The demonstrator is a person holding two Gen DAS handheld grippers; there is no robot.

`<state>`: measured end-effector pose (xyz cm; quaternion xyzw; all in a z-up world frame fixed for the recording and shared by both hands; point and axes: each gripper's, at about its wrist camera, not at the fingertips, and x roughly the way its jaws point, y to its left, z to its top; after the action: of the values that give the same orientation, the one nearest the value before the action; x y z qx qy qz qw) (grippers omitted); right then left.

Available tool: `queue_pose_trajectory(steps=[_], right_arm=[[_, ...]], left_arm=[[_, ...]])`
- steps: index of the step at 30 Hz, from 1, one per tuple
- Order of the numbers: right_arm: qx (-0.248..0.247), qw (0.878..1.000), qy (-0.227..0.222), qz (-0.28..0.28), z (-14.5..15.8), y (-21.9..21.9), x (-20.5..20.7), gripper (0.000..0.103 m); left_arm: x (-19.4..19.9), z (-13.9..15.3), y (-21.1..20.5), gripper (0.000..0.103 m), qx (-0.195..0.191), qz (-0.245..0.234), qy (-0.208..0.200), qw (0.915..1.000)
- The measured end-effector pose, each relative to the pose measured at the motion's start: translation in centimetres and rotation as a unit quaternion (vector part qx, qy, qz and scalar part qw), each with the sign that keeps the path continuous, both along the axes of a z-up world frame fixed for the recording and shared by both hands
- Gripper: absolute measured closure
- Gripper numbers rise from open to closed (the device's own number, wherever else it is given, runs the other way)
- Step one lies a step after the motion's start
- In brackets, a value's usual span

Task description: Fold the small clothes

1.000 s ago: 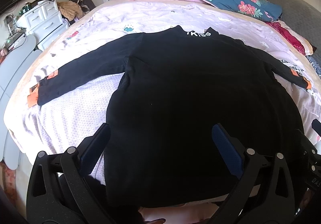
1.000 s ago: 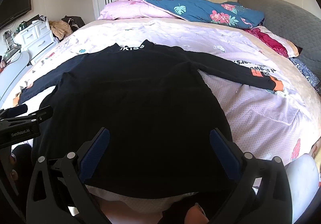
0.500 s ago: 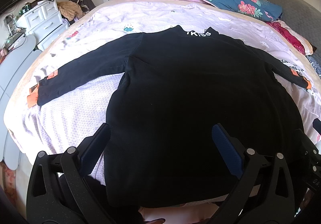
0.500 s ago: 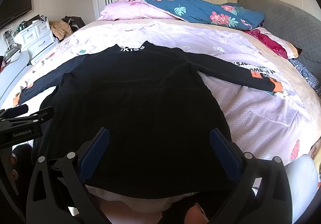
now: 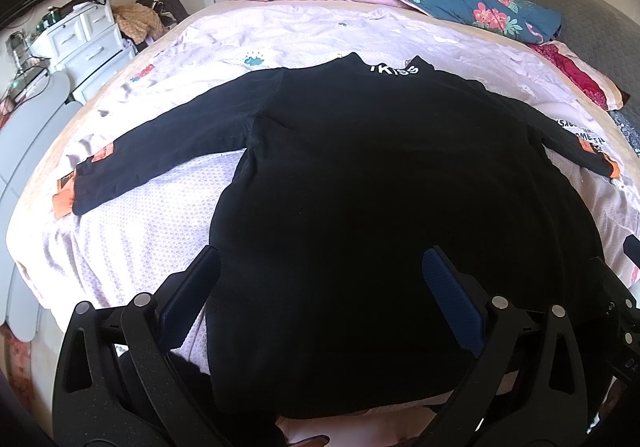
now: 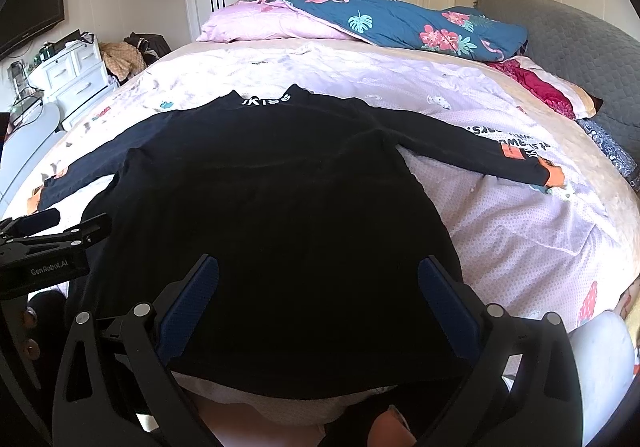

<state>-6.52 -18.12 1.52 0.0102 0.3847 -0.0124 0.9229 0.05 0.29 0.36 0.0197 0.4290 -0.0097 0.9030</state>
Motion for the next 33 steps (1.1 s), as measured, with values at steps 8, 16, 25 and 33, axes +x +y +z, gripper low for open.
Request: queue_pose_trajectory(steps=[8, 16, 25, 33], right_arm=[[0.003, 1.0, -0.002, 0.001, 0.3, 0.3, 0.5, 0.004], [0.007, 1.0, -0.005, 0.002, 0.7, 0.6, 2.0, 0.004], [0.009, 1.0, -0.003, -0.002, 1.0, 0.4, 4.2, 0.004], [0.017, 1.0, -0.012, -0.02, 1.7, -0.7, 6.4, 0.004]], left_arm=[[0.6, -0.2, -0.1, 0.008, -0.001, 0.0, 0.006, 1.0], [2.1, 0.0, 0.3, 0.008, -0.003, 0.009, 0.008, 0.9999], [4.1, -0.2, 0.8, 0.008, -0.022, 0.014, 0.022, 0.9994], [6.2, 0.4, -0.1, 0.008, -0.021, 0.005, 0.015, 0.9997]])
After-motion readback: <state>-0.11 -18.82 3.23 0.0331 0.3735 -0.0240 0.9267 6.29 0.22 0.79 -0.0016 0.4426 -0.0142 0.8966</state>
